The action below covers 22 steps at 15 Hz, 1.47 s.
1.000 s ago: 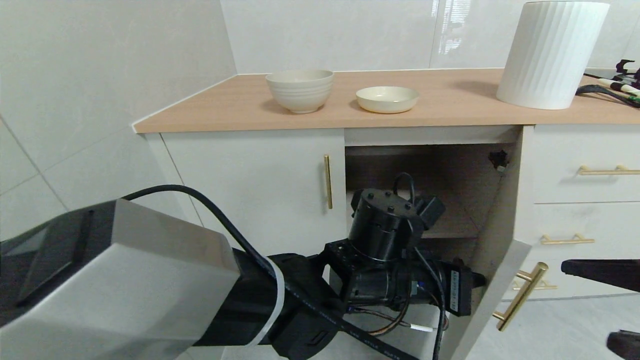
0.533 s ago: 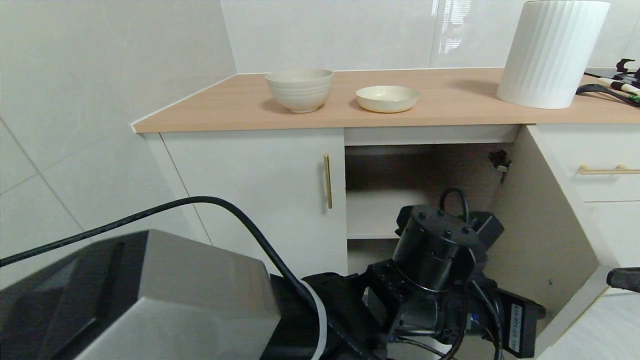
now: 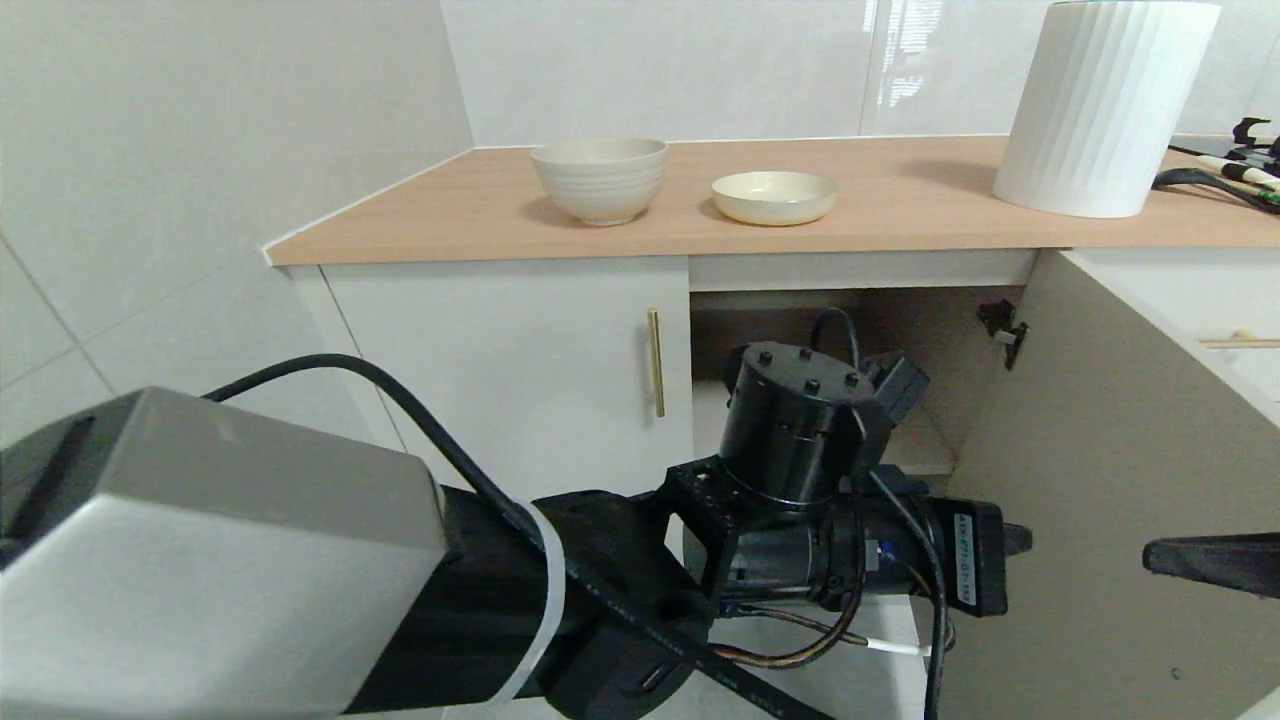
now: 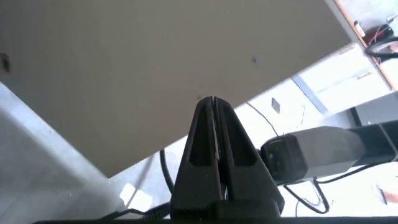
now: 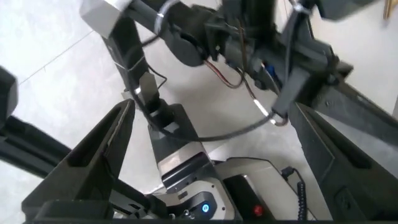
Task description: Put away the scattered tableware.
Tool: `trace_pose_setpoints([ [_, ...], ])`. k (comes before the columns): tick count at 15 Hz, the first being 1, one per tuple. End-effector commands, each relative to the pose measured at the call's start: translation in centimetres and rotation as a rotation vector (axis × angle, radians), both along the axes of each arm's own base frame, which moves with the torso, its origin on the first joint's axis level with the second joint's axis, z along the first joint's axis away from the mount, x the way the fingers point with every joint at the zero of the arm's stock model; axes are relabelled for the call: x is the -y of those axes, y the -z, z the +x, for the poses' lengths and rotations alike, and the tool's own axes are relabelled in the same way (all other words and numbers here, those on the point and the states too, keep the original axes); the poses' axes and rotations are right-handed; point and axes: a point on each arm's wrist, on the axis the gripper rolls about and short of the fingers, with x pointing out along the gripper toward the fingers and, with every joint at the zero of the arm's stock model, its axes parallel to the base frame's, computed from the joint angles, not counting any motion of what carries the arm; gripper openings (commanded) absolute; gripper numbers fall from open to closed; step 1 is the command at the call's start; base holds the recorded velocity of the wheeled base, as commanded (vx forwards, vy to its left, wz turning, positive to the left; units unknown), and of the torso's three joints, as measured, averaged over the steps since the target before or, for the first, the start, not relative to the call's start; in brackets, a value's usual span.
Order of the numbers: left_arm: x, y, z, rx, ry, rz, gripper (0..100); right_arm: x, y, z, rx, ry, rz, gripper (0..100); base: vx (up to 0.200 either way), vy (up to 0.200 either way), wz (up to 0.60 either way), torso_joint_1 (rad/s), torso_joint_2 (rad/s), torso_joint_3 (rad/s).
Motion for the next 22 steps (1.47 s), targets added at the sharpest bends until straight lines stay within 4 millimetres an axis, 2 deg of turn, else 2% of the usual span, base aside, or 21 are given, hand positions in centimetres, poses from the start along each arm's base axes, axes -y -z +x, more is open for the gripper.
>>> trace_pose_setpoints([
  [1, -2.8, -0.7, 1.2, 0.001, -0.084, 0.007, 0, -0.4, 0.6, 1.6, -0.051, 0.045, -0.029, 100, 0.0, 0.0, 0.0, 0.0, 0.0, 0.0],
  [3, -8.7, -1.8, 3.3, -0.002, -0.226, 0.019, 0, -1.6, 1.2, 4.3, -0.114, 0.117, -0.076, 100, 0.0, 0.0, 0.0, 0.0, 0.0, 0.0],
  [4, -10.7, -2.5, 3.4, 0.003, -0.267, 0.015, 0, -2.0, 1.6, 5.4, -0.137, 0.146, -0.098, 100, 0.0, 0.0, 0.0, 0.0, 0.0, 0.0],
  [5, -15.2, -3.4, 3.2, 0.008, -0.362, 0.022, 0, -3.2, 2.3, 8.3, -0.171, 0.189, -0.141, 100, 0.0, 0.0, 0.0, 0.0, 0.0, 0.0],
  [7, -22.3, -3.3, 3.0, 0.038, -0.534, 0.086, 0, -4.2, 2.7, 11.5, -0.181, 0.214, -0.177, 100, 0.0, 0.0, 0.0, 0.0, 0.0, 0.0],
  [8, -25.2, -2.9, 2.7, 0.055, -0.609, 0.128, 0, -4.5, 2.7, 12.8, -0.178, 0.231, -0.189, 100, 0.0, 0.0, 0.0, 0.0, 0.0, 0.0],
  [9, -26.7, -2.8, 2.4, 0.07, -0.647, 0.147, 0, -4.6, 3.0, 13.4, -0.189, 0.251, -0.199, 100, 0.0, 0.0, 0.0, 0.0, 0.0, 0.0],
  [11, -28.8, -2.3, 0.9, 0.066, -0.701, 0.166, 0, -4.7, 4.1, 14.5, -0.234, 0.36, -0.241, 100, 0.0, 0.0, 0.0, 0.0, 0.0, 0.0],
  [12, -29.2, -2.5, 0.5, 0.071, -0.712, 0.165, 100, -4.6, 3.8, 14.2, -0.225, 0.375, -0.238, 100, 0.0, 0.0, 0.0, 0.0, 0.0, 0.0],
  [17, -30.0, -4.7, -2.4, 0.162, -0.713, 0.101, 100, -3.5, 1.5, 11.8, -0.193, 0.458, -0.213, 100, 0.0, 0.0, 0.0, 0.0, 0.0, 0.0],
  [19, -30.1, -5.4, -2.8, 0.182, -0.714, 0.084, 100, -3.0, 0.8, 10.7, -0.207, 0.486, -0.235, 100, 0.0, 0.0, 0.0, 0.0, 0.0, 0.0],
  [22, -30.0, -6.5, -2.5, 0.185, -0.713, 0.086, 100, -2.6, 0.1, 10.0, -0.195, 0.494, -0.229, 100, 0.0, 0.0, 0.0, 0.0, 0.0, 0.0],
])
